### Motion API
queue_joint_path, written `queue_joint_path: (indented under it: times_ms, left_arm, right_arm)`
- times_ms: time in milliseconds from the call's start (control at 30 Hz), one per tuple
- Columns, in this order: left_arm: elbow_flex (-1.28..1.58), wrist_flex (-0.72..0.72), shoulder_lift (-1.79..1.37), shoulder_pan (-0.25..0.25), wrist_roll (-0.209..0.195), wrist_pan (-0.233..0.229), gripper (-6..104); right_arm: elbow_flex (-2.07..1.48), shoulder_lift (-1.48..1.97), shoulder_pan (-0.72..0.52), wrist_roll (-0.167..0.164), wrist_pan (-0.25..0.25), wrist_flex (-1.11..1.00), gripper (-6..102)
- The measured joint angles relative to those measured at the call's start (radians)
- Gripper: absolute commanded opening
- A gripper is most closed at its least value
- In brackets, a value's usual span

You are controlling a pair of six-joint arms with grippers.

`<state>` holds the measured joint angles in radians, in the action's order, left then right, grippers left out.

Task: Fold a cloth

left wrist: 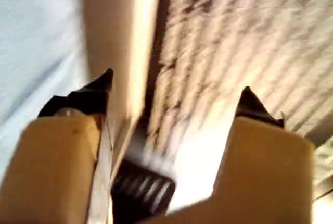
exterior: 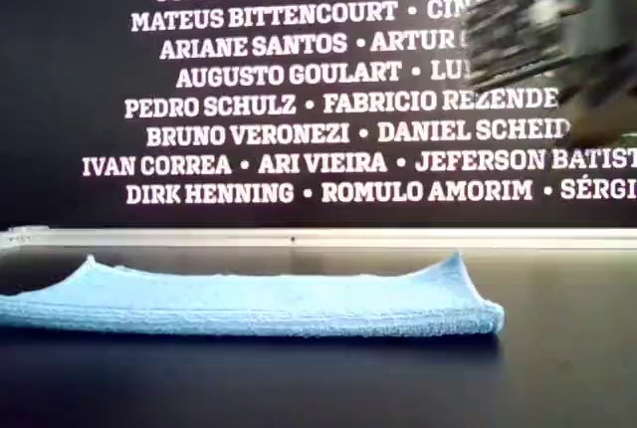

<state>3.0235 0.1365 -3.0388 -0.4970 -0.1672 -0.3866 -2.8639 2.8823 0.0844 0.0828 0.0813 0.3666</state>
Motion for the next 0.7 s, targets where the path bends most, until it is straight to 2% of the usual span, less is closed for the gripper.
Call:
queue_joint_path:
  times_ms: [67, 100, 167, 267, 533, 700]
  left_arm:
    - [0.0, 0.0, -0.002, 0.0, 0.0, -0.049, 82]
    - [0.0, 0.0, -0.005, 0.0, 0.0, -0.072, 82]
    - [0.0, 0.0, -0.011, 0.0, 0.0, -0.11, 82]
    - [0.0, 0.0, -0.012, 0.0, 0.0, -0.149, 82]
    - [0.0, 0.0, -0.009, 0.0, 0.0, -0.16, 82]
    - [0.0, 0.0, 0.075, 0.0, 0.0, -0.16, 81]
  right_arm:
    - [-0.06, 0.097, 0.002, 0.0, 0.014, 0.0, 50]
    - [-0.092, 0.143, -0.009, 0.0, -0.008, 0.0, 50]
    - [-0.104, 0.189, -0.031, 0.003, -0.009, 0.0, 50]
    - [-0.121, 0.198, -0.018, 0.0, -0.003, 0.0, 51]
    - [-0.14, 0.175, 0.011, -0.005, 0.003, 0.0, 51]
    - [-0.097, -0.08, 0.143, -0.075, 0.005, 0.0, 52]
